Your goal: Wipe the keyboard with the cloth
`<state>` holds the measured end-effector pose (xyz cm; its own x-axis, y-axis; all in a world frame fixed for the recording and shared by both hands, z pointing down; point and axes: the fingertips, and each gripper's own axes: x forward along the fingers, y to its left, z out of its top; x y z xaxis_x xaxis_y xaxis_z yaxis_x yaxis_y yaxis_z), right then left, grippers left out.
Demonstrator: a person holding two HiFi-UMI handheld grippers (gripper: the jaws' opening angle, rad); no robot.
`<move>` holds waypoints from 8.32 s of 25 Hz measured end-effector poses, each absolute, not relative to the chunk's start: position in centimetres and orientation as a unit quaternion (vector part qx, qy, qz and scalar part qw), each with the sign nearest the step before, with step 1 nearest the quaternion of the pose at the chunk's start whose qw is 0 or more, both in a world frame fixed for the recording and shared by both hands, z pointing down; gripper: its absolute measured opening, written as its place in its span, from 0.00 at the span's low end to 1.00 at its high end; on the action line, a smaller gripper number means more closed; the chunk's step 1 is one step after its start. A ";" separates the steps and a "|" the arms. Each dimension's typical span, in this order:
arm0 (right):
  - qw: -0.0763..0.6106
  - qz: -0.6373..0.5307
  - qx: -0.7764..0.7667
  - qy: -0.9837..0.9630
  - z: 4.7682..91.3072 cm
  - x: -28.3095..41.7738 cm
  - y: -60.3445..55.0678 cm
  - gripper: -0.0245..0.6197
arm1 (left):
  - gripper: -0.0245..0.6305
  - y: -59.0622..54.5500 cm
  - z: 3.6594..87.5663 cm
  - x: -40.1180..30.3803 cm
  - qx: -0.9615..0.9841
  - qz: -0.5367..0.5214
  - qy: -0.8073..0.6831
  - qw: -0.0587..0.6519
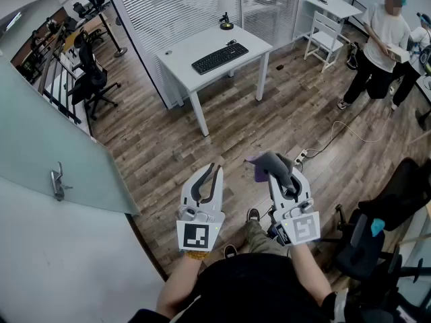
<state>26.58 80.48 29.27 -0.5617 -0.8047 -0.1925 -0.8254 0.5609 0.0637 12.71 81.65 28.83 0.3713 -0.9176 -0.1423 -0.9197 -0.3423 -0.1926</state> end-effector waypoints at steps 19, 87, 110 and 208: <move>0.097 0.014 -0.402 0.910 30.8 30.6 55.8 0.20 | 0.12 58.3 30.4 16.5 -0.790 0.005 0.606 0.092; -0.129 -0.115 -0.501 0.848 52.5 20.5 -17.2 0.20 | 0.50 -4.7 56.3 -5.2 -0.877 -0.198 0.438 0.023; -0.303 -0.117 -0.492 0.808 64.0 23.2 -27.3 0.20 | 0.67 -3.4 73.3 -12.5 -0.873 -0.327 0.350 -0.092; -0.325 -0.204 -0.237 0.892 72.7 -5.1 -4.7 0.17 | 0.71 -2.6 77.4 -12.2 -0.881 -0.361 0.274 -0.138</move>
<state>-5.09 -4.70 72.74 -0.6759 -0.2898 0.6776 -0.5559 0.8042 -0.2105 -12.22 -2.63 77.38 0.5897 -0.3826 0.7112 -0.5823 -0.8116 0.0463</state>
